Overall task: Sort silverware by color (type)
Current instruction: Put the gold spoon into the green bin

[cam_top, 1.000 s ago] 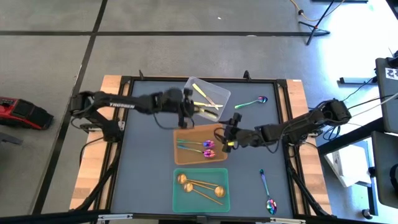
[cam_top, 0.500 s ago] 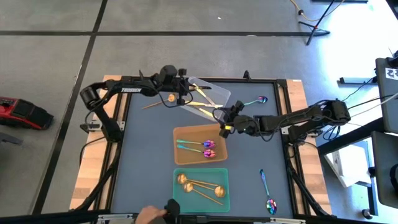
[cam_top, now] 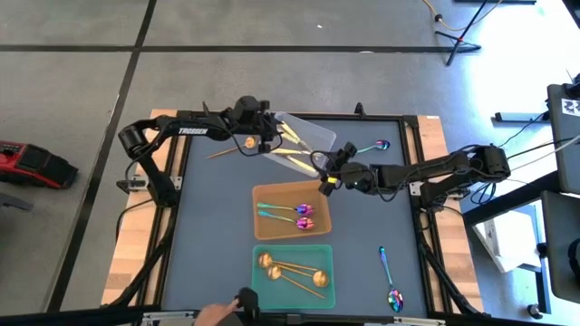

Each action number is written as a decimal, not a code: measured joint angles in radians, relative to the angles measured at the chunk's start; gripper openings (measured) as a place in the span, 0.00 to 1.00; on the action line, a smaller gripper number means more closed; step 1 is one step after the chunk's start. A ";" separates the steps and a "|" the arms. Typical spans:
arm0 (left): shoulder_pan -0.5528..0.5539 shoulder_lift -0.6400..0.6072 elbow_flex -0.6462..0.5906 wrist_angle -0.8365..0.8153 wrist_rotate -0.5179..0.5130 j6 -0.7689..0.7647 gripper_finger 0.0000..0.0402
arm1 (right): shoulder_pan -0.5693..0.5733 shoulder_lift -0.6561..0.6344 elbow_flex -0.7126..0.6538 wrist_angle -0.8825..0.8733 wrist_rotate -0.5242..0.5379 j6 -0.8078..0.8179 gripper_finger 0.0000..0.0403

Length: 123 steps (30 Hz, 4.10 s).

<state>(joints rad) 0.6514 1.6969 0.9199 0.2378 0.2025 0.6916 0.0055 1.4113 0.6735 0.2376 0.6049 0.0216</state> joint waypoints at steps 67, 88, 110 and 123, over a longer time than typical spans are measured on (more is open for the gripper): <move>0.193 -0.107 -0.246 -0.480 -0.120 -0.375 0.05 | -0.052 0.000 0.001 -0.114 -0.196 -0.106 0.63; 0.092 -0.373 -0.251 -0.574 -0.457 -0.494 0.05 | -0.052 0.000 0.001 -0.122 -0.205 -0.104 0.63; -0.590 -0.630 -0.294 -0.427 -0.382 -0.528 0.05 | -0.030 0.000 0.001 -0.117 -0.276 -0.098 0.63; -0.885 -0.428 -0.242 -0.227 -0.500 -0.641 0.05 | 0.181 -0.027 0.028 -0.193 -0.142 -0.156 0.63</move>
<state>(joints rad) -0.2341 1.2690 0.6777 0.0113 -0.2977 0.0504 0.1863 1.3842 0.7017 0.0450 0.4634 -0.1345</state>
